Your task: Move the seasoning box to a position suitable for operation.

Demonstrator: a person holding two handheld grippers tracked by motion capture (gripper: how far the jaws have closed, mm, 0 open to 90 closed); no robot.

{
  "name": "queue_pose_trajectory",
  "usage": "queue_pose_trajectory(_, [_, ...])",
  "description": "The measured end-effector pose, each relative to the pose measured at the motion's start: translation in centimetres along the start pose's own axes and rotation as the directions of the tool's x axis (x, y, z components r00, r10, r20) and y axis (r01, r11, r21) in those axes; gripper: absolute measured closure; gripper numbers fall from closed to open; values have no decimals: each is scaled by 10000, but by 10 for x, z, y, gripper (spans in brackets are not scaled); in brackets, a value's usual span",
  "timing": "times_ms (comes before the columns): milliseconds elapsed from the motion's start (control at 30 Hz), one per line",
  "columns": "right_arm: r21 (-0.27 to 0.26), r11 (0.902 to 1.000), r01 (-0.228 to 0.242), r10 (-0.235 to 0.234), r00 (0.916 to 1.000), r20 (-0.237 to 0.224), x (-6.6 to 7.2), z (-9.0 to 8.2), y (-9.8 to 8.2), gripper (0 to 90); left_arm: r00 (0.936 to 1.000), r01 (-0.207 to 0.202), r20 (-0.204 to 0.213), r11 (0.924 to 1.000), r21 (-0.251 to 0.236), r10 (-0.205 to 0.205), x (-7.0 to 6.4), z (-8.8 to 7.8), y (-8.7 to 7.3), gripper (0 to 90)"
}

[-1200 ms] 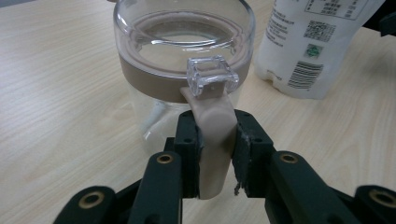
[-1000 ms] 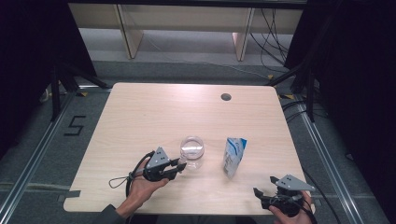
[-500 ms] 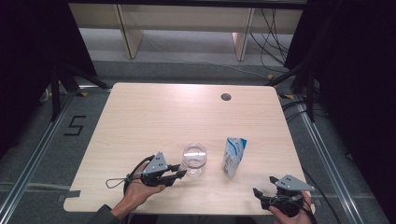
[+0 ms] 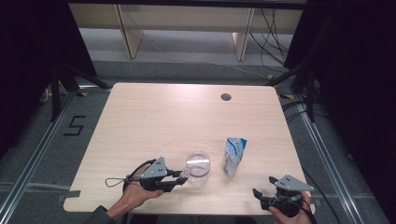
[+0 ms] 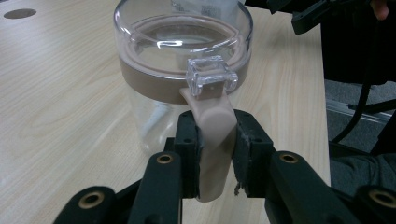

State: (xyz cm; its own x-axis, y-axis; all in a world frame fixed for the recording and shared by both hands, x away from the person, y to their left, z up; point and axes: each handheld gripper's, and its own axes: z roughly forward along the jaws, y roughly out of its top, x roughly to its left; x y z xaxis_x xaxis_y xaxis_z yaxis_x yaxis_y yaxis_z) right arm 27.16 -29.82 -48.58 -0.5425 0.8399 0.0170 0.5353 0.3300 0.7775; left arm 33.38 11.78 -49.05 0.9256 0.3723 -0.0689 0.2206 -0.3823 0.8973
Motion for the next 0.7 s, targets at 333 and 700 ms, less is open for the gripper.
queue_pose_trajectory(333, [3,10000,-48,49,9999,-144,1,1,0,230,10000,46,-26,9999,93,-46,6,-4,-1,723])
queue_pose_trajectory(700, [102,9997,-205,206,9997,-143,4,1,0,236,9966,338,-753,9993,145,-326,16,-11,-4,702])
